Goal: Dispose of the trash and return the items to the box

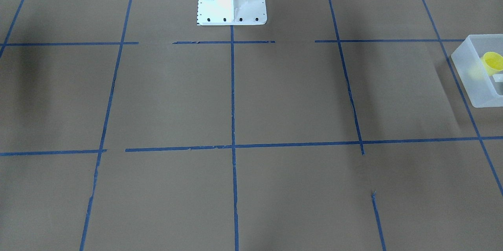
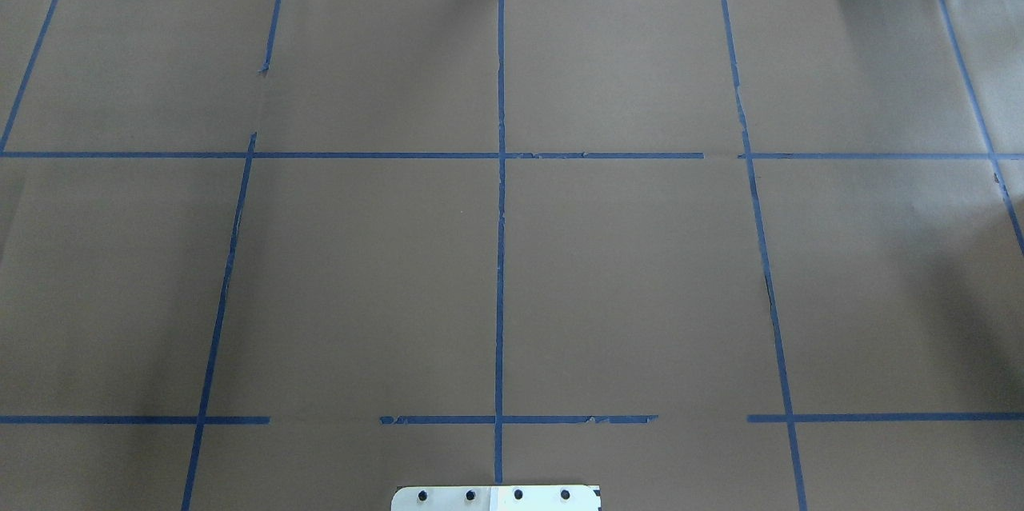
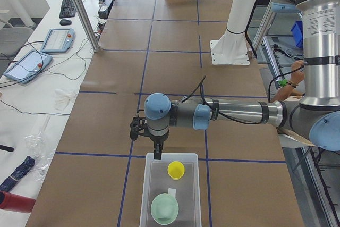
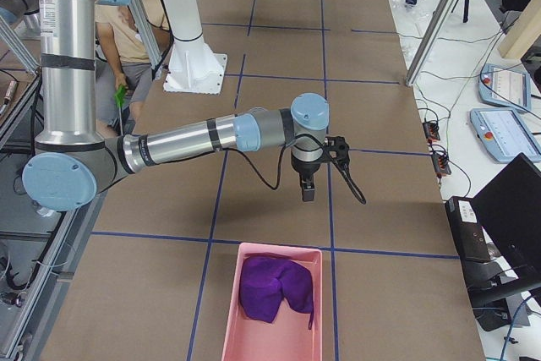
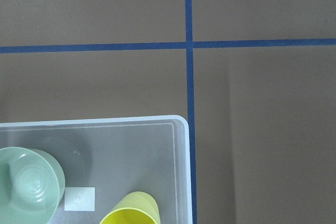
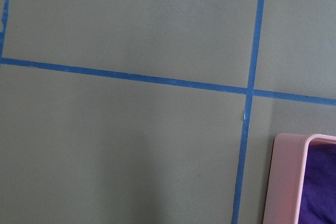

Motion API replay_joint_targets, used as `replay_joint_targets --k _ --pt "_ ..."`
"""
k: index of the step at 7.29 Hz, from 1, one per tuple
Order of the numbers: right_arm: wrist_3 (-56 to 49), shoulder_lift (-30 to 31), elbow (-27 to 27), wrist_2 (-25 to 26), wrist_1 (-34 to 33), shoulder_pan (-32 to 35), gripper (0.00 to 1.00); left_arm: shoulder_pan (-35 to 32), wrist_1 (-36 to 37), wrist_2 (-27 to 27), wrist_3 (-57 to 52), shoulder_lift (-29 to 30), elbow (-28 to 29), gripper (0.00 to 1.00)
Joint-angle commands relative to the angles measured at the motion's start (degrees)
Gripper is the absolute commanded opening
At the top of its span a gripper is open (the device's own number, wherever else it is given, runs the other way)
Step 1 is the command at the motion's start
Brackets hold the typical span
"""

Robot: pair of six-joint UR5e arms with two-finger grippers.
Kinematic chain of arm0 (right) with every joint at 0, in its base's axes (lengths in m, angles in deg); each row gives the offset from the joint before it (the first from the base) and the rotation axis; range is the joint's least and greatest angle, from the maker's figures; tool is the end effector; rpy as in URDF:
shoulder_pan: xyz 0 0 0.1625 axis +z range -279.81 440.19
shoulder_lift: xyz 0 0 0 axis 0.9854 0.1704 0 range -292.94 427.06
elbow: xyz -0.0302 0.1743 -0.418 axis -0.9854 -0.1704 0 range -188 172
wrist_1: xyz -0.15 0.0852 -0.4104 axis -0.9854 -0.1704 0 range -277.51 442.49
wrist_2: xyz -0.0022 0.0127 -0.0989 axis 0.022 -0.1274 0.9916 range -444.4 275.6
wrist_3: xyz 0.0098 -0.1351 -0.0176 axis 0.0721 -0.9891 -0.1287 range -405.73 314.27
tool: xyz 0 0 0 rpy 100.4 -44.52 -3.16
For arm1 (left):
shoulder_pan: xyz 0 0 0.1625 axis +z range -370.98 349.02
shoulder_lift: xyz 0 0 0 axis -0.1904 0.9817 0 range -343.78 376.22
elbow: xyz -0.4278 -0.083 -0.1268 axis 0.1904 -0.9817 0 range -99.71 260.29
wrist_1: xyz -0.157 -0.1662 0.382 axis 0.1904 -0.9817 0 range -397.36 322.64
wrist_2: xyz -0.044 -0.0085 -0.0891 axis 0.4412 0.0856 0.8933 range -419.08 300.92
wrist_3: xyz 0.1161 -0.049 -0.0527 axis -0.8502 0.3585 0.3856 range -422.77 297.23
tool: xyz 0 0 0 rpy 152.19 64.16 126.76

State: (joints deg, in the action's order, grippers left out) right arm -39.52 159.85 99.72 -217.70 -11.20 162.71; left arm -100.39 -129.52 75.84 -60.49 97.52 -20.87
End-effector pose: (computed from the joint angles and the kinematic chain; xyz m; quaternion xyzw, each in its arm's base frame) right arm -0.0265 -0.5064 0.5845 0.0467 -0.3753 -0.0464 0.9245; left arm -0.0321 -0.4633 0.6813 0.0277 0.3825 0.0017 0.9235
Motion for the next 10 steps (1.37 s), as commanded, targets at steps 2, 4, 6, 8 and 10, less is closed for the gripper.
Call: replay_joint_targets --k 2,4,6,8,10 --pt "0.1 0.1 -1.6 0.3 0.2 -1.6 1.00 -0.1 -0.1 0.1 0.0 0.2 -0.4 1.00" --pt "-3.6 6.0 -4.3 0.4 7.9 -1.0 1.00 -0.1 -0.1 0.1 0.0 -0.2 -1.5 1.00" --pt "-6.1 10.6 -4.7 -0.2 12.3 3.2 1.00 -0.1 -0.1 0.1 0.0 -0.2 -1.6 1.00" --pt "-5.7 10.0 -4.8 -0.3 12.3 3.3 1.00 -0.1 -0.1 0.2 0.0 -0.2 -1.8 1.00" --pt "-5.7 10.0 -4.5 -0.4 12.3 3.3 1.00 -0.1 -0.1 0.1 0.0 -0.2 -2.0 1.00"
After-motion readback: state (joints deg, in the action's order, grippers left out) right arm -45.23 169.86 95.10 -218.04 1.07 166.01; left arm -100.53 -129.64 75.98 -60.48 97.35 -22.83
